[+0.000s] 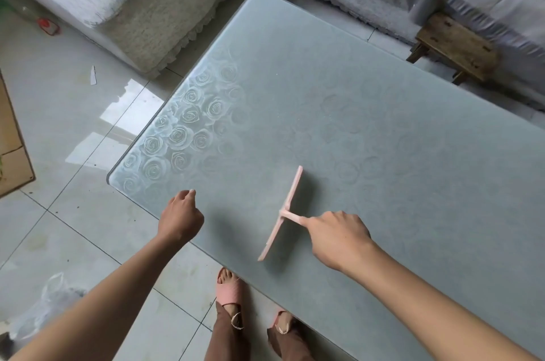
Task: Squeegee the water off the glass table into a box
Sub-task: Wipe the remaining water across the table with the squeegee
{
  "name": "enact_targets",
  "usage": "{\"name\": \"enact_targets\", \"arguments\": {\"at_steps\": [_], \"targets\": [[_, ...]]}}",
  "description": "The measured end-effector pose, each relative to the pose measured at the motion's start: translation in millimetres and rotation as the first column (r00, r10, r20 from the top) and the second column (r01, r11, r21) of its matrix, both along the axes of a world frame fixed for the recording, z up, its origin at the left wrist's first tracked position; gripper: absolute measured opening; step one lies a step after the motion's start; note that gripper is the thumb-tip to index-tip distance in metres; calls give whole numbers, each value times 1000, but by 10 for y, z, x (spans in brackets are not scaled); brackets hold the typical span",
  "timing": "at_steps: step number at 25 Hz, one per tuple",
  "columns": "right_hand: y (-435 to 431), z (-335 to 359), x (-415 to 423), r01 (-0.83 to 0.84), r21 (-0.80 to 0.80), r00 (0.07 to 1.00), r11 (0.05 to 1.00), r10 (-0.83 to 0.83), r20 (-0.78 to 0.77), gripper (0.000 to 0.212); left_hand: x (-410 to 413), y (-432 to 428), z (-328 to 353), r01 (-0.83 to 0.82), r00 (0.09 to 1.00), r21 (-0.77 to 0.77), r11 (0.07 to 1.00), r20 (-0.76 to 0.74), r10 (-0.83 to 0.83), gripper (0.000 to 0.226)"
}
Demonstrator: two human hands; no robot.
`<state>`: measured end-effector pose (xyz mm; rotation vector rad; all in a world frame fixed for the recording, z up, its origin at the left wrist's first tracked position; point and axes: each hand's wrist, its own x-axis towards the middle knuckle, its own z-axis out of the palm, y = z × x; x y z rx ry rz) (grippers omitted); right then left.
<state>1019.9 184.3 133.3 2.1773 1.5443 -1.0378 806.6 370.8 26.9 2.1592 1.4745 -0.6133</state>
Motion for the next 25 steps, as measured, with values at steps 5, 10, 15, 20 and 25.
{"name": "enact_targets", "arguments": {"at_steps": [5, 10, 15, 20, 25], "targets": [[570, 131, 66, 22, 235, 1000, 972, -20, -12, 53, 124, 294, 65, 37, 998, 23, 999, 42, -38, 57], [1379, 138, 422, 122, 139, 984, 983, -102, -143, 32, 226, 973, 137, 28, 997, 46, 999, 77, -32, 58], [2391, -77, 299, 44, 184, 995, 982, -26, -98, 31, 357, 1909, -52, 51, 993, 43, 998, 108, -55, 56], [3275, -388, 207, -14, 252, 999, 968, 3, 47, 38, 556, 2681, -380, 37, 986, -28, 999, 164, -32, 38], [2594, -370, 392, 135, 119, 989, 984, -140, 39, 46, 714, 3062, -559, 32, 980, -156, 987, 200, -1, 56]]}}
